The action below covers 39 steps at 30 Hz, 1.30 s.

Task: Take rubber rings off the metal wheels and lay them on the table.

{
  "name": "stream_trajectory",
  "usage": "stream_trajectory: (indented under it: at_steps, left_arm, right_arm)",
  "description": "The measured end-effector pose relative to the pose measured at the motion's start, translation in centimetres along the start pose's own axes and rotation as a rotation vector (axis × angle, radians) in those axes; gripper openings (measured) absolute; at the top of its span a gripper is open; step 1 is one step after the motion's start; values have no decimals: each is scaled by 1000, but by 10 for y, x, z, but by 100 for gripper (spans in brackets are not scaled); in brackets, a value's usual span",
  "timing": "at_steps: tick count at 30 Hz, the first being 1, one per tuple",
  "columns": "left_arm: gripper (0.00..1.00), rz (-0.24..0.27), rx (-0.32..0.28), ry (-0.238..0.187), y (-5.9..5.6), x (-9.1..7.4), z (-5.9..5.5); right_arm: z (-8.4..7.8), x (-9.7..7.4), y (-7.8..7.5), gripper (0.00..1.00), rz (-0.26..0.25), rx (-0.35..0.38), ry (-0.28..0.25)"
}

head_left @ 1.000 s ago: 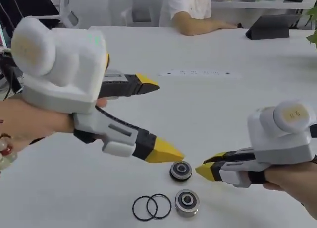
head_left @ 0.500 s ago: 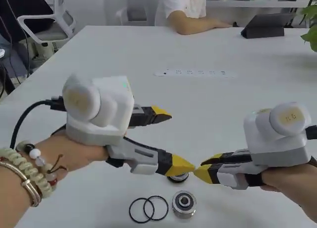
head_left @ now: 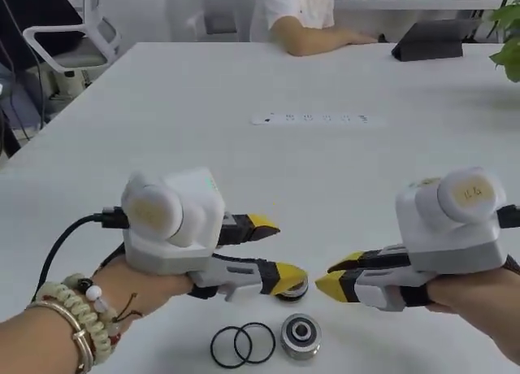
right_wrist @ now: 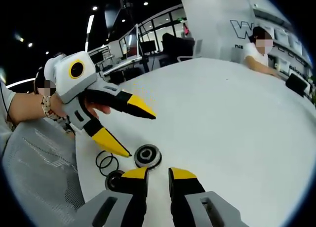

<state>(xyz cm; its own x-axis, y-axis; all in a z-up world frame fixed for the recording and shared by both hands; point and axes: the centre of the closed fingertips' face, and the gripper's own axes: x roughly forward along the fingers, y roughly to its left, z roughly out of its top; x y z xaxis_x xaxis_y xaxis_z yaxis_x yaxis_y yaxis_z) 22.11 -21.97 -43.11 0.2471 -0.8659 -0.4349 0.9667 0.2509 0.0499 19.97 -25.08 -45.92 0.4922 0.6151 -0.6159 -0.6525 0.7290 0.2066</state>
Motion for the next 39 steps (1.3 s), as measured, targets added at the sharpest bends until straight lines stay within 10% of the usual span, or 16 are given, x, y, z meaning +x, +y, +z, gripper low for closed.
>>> stream_trajectory:
  at_steps: [14,39]
  left_arm:
    - [13,-30,9,102,-17,13,-26]
    - [7,-32,-17,96,-20,13,-26]
  right_arm:
    - [-2,0,1,13,3,-6,8]
    - [-12,21,15,27,17,-103,36]
